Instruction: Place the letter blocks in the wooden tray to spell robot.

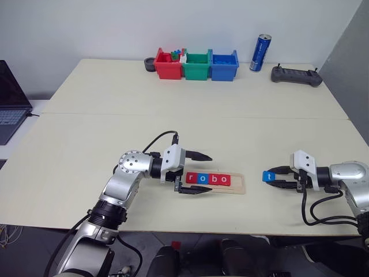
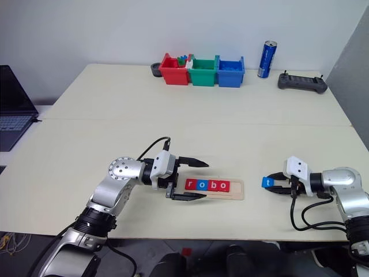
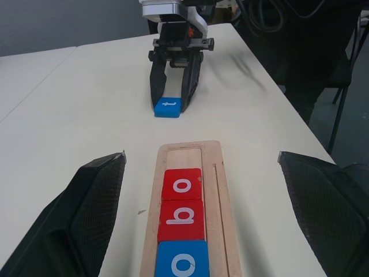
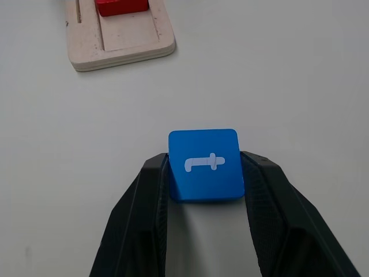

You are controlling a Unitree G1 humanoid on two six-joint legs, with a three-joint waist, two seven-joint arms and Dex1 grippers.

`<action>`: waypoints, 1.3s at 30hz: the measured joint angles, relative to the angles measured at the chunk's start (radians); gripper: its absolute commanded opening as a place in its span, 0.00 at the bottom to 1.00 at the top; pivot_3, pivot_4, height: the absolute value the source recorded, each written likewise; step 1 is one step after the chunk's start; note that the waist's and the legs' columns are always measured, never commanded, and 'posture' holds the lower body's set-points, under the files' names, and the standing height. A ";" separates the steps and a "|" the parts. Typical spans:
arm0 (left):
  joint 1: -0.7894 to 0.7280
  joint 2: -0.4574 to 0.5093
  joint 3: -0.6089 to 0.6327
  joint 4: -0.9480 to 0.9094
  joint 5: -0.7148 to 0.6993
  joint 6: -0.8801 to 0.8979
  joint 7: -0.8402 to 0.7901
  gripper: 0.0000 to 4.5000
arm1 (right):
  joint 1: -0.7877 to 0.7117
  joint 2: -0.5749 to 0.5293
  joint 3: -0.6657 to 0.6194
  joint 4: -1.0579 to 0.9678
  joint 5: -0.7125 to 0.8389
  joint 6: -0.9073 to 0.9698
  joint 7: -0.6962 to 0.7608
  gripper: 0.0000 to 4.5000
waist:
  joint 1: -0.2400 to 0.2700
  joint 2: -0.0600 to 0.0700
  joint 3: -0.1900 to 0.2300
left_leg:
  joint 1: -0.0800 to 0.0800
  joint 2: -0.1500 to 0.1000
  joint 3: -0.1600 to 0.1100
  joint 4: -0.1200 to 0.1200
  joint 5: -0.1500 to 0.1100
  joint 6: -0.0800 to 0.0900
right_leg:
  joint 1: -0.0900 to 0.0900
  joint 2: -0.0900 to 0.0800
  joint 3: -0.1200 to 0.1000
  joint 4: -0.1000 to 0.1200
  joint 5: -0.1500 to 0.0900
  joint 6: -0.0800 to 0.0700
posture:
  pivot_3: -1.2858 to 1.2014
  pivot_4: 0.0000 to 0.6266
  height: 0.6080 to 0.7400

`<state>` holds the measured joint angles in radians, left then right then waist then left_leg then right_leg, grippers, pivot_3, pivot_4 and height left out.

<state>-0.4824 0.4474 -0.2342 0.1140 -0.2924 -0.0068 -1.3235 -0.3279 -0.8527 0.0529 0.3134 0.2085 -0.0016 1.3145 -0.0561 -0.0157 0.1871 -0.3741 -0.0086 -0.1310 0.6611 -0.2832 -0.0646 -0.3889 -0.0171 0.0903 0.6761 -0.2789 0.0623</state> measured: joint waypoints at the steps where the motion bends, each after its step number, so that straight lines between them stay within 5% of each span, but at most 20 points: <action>1: 0.000 0.000 0.000 0.000 0.000 0.000 0.000 1.00 | -0.001 0.000 0.000 -0.016 0.004 0.011 0.000 0.32 | 0.000 0.000 0.000 | 0.000 0.000 0.000 0.000 0.000 0.000 | 0.000 0.000 0.000 0.000 0.000 0.000 | 0.52 0.24 1.00; 15: -0.004 0.000 0.003 0.012 0.000 -0.004 0.001 1.00 | 0.037 0.058 0.033 -0.334 0.038 0.171 -0.085 0.32 | 0.003 0.000 0.000 | 0.000 0.000 -0.001 0.000 0.000 0.000 | 0.000 0.000 -0.001 0.000 0.000 0.000 | 0.52 0.24 1.00; 39: 0.019 0.032 0.003 -0.037 0.000 0.018 0.024 1.00 | 0.032 0.122 0.136 -0.385 0.000 0.208 -0.143 0.32 | 0.003 0.000 0.000 | -0.001 0.000 -0.001 0.000 0.000 0.000 | 0.000 0.000 -0.001 0.000 0.000 0.000 | 0.52 0.24 1.00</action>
<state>-0.4633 0.4796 -0.2315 0.0775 -0.2923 0.0113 -1.2998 -0.2955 -0.7306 0.1888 -0.0718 0.2087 0.2063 1.1715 -0.0529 -0.0157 0.1871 -0.3747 -0.0085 -0.1323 0.6611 -0.2832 -0.0646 -0.3891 -0.0170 0.0891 0.6759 -0.2790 0.0623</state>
